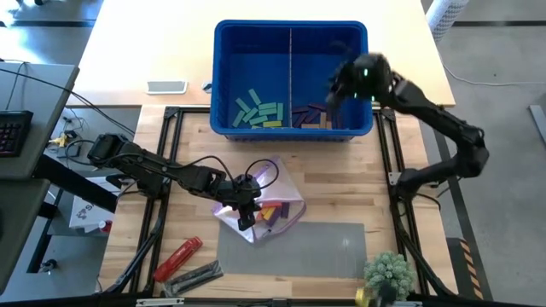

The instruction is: Sort blocks

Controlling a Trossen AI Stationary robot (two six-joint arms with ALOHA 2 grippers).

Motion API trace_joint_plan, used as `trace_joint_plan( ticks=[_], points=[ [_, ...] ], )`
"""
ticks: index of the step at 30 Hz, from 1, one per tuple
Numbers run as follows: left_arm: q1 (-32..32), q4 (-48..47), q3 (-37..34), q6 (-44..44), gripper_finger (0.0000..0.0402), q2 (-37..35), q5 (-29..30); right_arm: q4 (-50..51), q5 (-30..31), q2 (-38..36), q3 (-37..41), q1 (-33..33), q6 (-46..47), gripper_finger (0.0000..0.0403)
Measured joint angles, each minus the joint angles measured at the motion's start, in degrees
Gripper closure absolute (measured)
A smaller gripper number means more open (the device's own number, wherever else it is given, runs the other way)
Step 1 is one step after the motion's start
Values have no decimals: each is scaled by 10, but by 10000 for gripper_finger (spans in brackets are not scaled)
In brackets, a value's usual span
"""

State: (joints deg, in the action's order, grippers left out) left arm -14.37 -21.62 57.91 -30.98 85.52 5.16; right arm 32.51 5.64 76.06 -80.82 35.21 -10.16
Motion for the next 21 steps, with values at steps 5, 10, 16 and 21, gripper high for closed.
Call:
trace_joint_plan(
  ticks=[5,10,16,21],
  points=[
    [0,0,0,-2,402,0,-1,-40,-81,69,0,131,51,313],
    [9,0,0,-8,402,0,-1,-47,-106,161,1,163,33,313],
    [25,-8,1,-37,402,0,-3,16,-159,235,1,160,29,275],
    [32,-9,1,-44,402,0,-2,21,-155,285,-6,160,40,230]
  ],
)
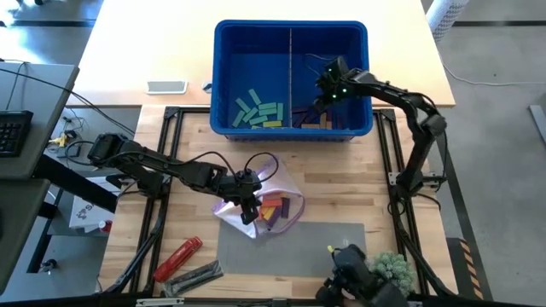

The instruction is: Sort blocks

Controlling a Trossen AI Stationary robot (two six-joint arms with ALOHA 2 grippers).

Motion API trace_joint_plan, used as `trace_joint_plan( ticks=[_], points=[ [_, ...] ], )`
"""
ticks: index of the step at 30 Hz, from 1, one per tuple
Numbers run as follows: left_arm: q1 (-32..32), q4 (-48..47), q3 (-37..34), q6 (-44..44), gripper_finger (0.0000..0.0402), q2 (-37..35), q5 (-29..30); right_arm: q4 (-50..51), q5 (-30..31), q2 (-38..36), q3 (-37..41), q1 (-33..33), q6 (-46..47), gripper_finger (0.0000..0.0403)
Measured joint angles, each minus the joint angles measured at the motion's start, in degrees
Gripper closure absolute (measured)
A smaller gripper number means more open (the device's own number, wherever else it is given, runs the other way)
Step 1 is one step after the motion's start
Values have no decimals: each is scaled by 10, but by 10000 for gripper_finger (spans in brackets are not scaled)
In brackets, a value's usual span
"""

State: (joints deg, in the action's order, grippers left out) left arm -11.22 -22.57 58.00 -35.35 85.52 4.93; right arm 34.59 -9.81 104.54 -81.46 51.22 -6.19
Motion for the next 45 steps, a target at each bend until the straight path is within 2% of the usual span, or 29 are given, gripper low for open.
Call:
trace_joint_plan(
  ticks=[6,13,15,20,32,36,41,45],
  points=[
    [0,-2,0,0,402,0,-2,36,44,80,-60,-16,-91,218],
    [0,-2,0,-4,402,0,-9,65,84,150,-125,-17,-93,218],
    [0,-2,0,-4,402,0,-9,63,103,161,-130,-18,-100,217],
    [0,-2,0,-1,402,0,-9,66,99,175,-134,-18,-108,216],
    [0,-3,0,5,402,0,-9,58,166,207,-137,-26,-89,218],
    [1,-3,0,5,402,0,-9,57,198,208,-136,-34,-89,242],
    [1,-3,0,5,402,0,-9,57,208,209,-135,-34,-91,308],
    [1,-3,0,7,402,0,-9,65,207,198,-135,-34,-93,314]
  ],
)
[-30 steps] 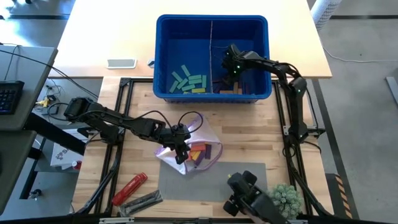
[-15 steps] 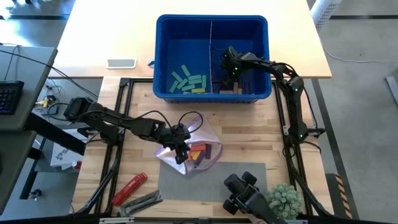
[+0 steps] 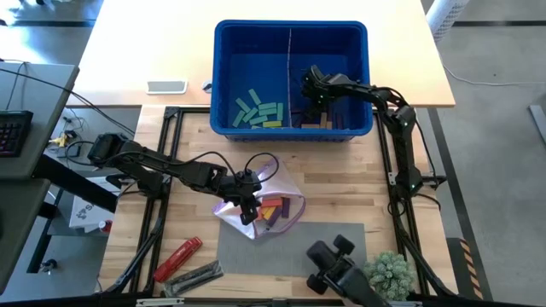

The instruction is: Sort blocks

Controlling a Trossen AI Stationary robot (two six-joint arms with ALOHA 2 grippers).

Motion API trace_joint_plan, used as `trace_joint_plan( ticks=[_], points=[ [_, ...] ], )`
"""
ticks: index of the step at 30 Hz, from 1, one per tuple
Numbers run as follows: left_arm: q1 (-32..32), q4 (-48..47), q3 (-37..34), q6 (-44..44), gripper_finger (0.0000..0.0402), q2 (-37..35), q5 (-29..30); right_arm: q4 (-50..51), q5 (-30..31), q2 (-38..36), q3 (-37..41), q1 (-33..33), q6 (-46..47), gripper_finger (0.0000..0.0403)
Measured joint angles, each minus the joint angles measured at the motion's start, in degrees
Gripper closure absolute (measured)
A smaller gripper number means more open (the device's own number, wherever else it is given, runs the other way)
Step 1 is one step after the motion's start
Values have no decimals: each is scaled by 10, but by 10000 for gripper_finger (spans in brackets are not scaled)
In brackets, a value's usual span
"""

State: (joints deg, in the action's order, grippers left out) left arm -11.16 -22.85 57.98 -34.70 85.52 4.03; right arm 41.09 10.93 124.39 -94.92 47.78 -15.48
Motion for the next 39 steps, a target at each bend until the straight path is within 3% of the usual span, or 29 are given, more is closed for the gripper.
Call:
trace_joint_plan(
  ticks=[10,17,23,29,33,39],
  points=[
    [0,0,0,4,402,0,1,8,-23,-149,2,-1,-1,314],
    [2,0,0,4,402,0,-1,3,-188,-273,2,-6,17,314],
    [4,0,0,-20,402,0,8,7,-311,-374,2,-51,-32,314],
    [4,0,0,-37,402,0,7,53,-320,-444,2,-164,-49,314],
    [4,0,0,-71,402,0,0,85,-304,-458,2,-268,-10,314],
    [9,5,0,-132,402,0,-18,147,-206,-434,2,-440,28,314]
  ],
)
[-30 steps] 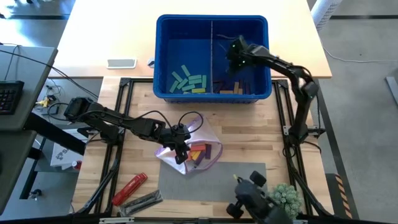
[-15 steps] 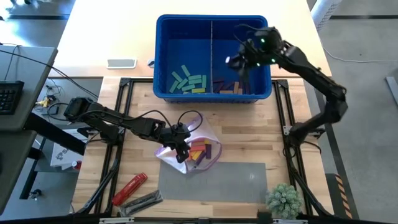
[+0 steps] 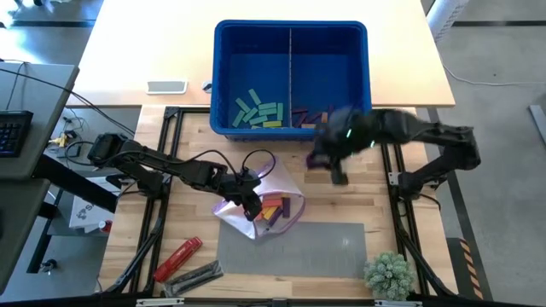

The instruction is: Sort blocks

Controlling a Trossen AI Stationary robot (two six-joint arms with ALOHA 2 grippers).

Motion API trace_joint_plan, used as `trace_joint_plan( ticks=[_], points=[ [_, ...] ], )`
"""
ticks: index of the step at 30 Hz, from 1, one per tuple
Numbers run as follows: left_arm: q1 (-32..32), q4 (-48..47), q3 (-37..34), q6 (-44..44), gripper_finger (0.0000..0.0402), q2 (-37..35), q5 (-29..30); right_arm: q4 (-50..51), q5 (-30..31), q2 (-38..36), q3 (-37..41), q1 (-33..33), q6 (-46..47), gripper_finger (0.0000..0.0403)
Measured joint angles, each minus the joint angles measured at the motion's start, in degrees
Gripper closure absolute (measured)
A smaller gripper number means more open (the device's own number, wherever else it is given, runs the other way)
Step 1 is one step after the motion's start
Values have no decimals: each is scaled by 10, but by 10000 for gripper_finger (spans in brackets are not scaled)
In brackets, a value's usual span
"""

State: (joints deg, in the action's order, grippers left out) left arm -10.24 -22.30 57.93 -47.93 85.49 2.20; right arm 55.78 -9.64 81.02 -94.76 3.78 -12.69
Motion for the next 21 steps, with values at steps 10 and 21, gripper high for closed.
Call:
trace_joint_plan(
  ticks=[10,21],
  points=[
    [0,7,0,60,402,0,0,9,125,111,0,-203,47,314],
    [-12,12,0,207,402,0,-2,-307,190,185,208,-269,-121,314]
  ],
)
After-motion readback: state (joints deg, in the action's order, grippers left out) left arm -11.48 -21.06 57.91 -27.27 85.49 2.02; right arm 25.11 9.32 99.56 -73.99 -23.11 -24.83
